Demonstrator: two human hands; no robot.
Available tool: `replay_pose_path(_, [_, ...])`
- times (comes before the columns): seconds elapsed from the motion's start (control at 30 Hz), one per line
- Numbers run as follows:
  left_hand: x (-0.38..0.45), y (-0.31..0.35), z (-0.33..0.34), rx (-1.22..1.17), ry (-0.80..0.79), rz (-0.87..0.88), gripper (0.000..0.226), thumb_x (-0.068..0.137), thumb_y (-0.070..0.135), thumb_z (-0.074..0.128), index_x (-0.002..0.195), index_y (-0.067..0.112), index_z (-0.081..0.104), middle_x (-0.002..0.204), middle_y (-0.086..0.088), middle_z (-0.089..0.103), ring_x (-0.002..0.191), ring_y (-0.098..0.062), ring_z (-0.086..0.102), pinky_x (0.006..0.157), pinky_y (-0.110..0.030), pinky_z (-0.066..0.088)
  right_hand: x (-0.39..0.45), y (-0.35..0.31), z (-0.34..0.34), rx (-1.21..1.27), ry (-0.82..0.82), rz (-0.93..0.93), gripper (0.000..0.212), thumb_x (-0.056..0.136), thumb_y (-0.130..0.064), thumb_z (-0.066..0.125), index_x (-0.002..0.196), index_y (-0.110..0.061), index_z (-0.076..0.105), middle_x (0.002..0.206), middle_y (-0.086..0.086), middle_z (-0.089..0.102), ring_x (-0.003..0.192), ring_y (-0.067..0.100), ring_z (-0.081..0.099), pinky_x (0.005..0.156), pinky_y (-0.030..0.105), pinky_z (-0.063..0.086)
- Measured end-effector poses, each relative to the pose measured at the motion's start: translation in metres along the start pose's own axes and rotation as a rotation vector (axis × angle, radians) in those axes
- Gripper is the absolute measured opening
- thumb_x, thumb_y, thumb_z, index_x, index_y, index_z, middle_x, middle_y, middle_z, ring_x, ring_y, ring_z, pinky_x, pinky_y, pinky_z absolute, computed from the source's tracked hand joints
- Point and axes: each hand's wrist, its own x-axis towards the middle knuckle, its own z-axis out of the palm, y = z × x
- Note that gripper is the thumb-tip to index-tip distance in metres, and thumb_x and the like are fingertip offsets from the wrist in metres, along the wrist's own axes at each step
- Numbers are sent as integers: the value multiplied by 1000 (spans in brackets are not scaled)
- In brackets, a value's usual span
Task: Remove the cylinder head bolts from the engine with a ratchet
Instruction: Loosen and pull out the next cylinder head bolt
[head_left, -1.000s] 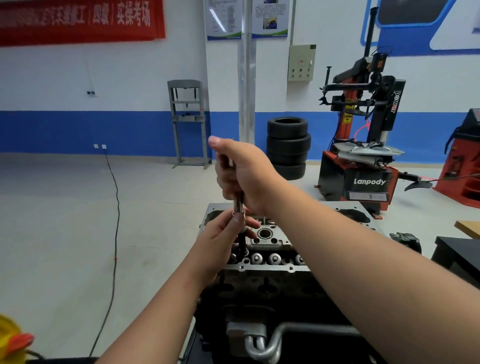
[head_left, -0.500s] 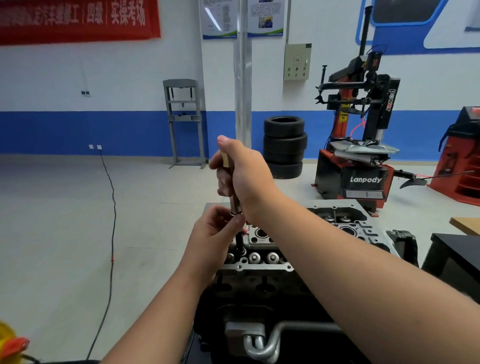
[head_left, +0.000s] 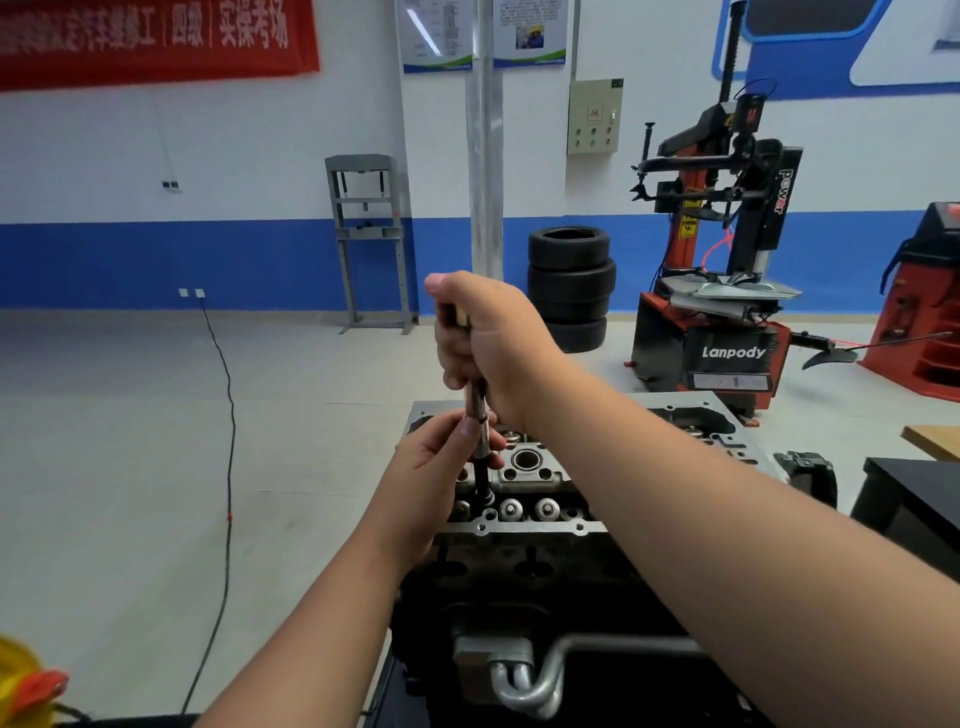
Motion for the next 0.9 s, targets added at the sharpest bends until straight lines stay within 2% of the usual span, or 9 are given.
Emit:
replay_pose_path(0.1, [4,0,5,-20,91,2,11,87,43,67,80,38,73,69,11,67,61,-2,55,57,-17,41,-5,8,13,-162,263,-127,28,100,-31,54,79,-14,48,64,0,47,53,11,43,53,31,41])
replay_pose_path(0.17, [7,-2,4,-42,147,-20,10,69,36,75,76,31,69,67,6,64,61,-7,51,55,-20,41,-7,13,20,-167,298,-160,24,101,-32,51,83,-17,54,69,-4,52,52,-1,47,48,17,43])
replay_pose_path(0.23, [7,-4,2,-57,152,-18,26,64,42,76,82,24,68,73,-1,66,67,-15,54,60,-29,44,-6,14,23,-195,276,-190,29,100,-26,46,75,-12,51,64,0,46,49,3,41,47,22,39])
replay_pose_path(0.33, [4,-5,-2,-98,82,7,23,79,57,68,88,37,75,80,6,72,74,-9,64,69,-28,50,0,7,20,-140,171,-128,33,93,-25,44,62,-13,45,52,1,37,46,12,29,49,30,25])
replay_pose_path(0.47, [1,-6,-5,-84,25,-8,36,90,59,54,102,34,76,92,0,75,97,-26,72,93,-55,50,4,3,10,-97,-41,0,36,98,-32,49,66,-17,43,47,-7,37,42,12,29,46,27,25])
replay_pose_path(0.6, [1,-1,2,-38,98,31,17,93,40,60,81,39,73,71,13,67,65,-3,59,64,-19,46,-1,11,20,-192,196,-122,27,99,-30,51,80,-12,52,64,0,47,53,10,41,51,28,39])
replay_pose_path(0.67, [3,-2,2,-43,129,14,8,79,37,68,72,35,65,63,15,59,58,-5,47,53,-17,40,-4,14,28,-222,285,-178,28,100,-28,48,86,-5,55,70,2,50,53,3,42,48,20,39])
replay_pose_path(0.73, [3,-4,1,-71,136,10,15,69,41,72,75,30,64,66,7,60,63,-14,47,56,-27,40,-4,15,30,-215,291,-201,33,99,-22,44,77,3,49,65,5,43,54,9,37,50,27,35])
replay_pose_path(0.9, [0,-4,-2,-85,54,-8,34,83,64,56,99,40,75,94,5,76,90,-20,70,85,-44,49,3,0,7,16,-68,13,41,100,-33,48,63,-17,43,48,-5,33,46,14,26,49,29,22])
